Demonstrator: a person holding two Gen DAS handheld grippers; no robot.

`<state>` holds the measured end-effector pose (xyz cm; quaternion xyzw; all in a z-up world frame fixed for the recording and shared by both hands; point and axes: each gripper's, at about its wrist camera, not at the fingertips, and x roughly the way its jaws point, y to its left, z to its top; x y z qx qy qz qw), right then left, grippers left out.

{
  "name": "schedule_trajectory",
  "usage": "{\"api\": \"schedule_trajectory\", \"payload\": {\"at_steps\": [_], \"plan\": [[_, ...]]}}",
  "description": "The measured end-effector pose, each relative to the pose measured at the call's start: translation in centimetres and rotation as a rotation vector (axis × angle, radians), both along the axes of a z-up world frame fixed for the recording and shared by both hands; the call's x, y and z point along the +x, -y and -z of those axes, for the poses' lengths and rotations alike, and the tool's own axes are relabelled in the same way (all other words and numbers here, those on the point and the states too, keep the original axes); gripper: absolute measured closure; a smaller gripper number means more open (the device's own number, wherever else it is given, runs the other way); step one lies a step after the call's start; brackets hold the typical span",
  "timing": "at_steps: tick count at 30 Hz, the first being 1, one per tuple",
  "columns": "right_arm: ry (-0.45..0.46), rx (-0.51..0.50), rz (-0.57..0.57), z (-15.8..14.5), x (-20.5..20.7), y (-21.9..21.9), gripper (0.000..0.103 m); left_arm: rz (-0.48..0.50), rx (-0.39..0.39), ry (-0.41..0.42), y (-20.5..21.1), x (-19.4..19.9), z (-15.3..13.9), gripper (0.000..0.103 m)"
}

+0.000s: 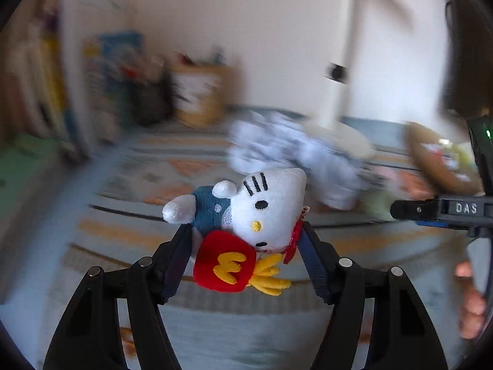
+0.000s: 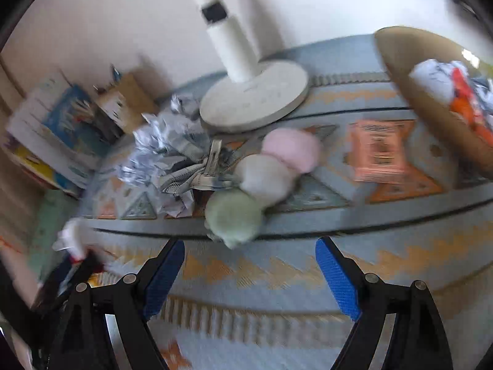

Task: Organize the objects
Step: 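Grasp the Hello Kitty plush with the left tool while the right grasps the plush ball stack, then carry the Hello Kitty plush and plush ball stack over the bowl with both tools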

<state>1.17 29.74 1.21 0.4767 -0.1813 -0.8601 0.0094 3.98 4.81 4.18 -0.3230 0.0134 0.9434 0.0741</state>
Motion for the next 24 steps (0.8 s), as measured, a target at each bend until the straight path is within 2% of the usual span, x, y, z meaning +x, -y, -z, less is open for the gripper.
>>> {"api": "schedule_trajectory", "payload": {"at_steps": [1,2,4,5,6,7,10,12,13,16,17,19,20,21,23,24], "plan": [[0.009,0.000,0.025,0.7,-0.8,0.7,0.015,-0.007,0.010,0.003,0.4,0.0,0.0,0.037],[-0.007,0.045,0.067,0.8,-1.2,1.2,0.015,0.001,0.029,-0.003,0.5,-0.1,-0.2,0.036],[-0.011,0.151,0.129,1.1,-2.2,2.4,0.018,0.006,0.016,-0.015,0.3,0.1,-0.2,0.035],[-0.008,0.188,0.141,1.2,-2.3,2.7,0.025,0.016,0.013,-0.002,0.1,-0.2,0.0,0.035],[-0.009,0.236,0.144,1.1,-2.2,3.0,0.045,0.022,0.014,0.003,0.1,-0.2,0.0,0.035],[-0.019,0.268,0.118,1.0,-1.7,3.3,0.060,0.024,0.016,0.001,0.1,-0.3,0.0,0.035],[-0.044,0.196,0.055,0.4,0.7,2.2,0.061,0.028,0.027,-0.003,0.2,-0.2,0.0,0.034],[-0.099,0.206,0.020,-0.7,3.8,1.0,0.060,0.017,0.032,-0.012,0.5,-0.1,0.0,0.034],[-0.100,0.215,-0.021,-0.9,4.7,0.8,0.060,0.009,0.035,-0.020,0.6,-0.1,-0.1,0.034],[-0.057,0.184,-0.236,-0.6,8.1,0.2,0.060,0.010,0.044,-0.017,0.7,0.0,-0.1,0.034],[-0.061,0.212,-0.254,-0.6,8.8,0.0,0.060,0.010,0.042,-0.017,0.7,0.0,-0.1,0.034],[-0.060,0.340,-0.257,-0.4,10.5,-0.6,0.059,0.011,0.038,-0.021,0.6,0.1,-0.1,0.033],[-0.047,0.364,-0.240,-0.2,10.9,-1.3,0.058,0.012,0.034,-0.024,0.6,0.1,-0.1,0.033],[-0.031,0.349,-0.223,0.0,11.3,-2.1,0.056,0.013,0.031,-0.026,0.5,0.2,-0.1,0.033],[-0.008,0.243,-0.194,0.3,11.6,-3.6,0.049,0.013,0.027,-0.026,0.4,0.2,-0.1,0.033],[-0.005,0.201,-0.169,0.5,11.7,-4.0,0.038,0.013,0.028,-0.025,0.5,0.1,-0.1,0.033]]}}
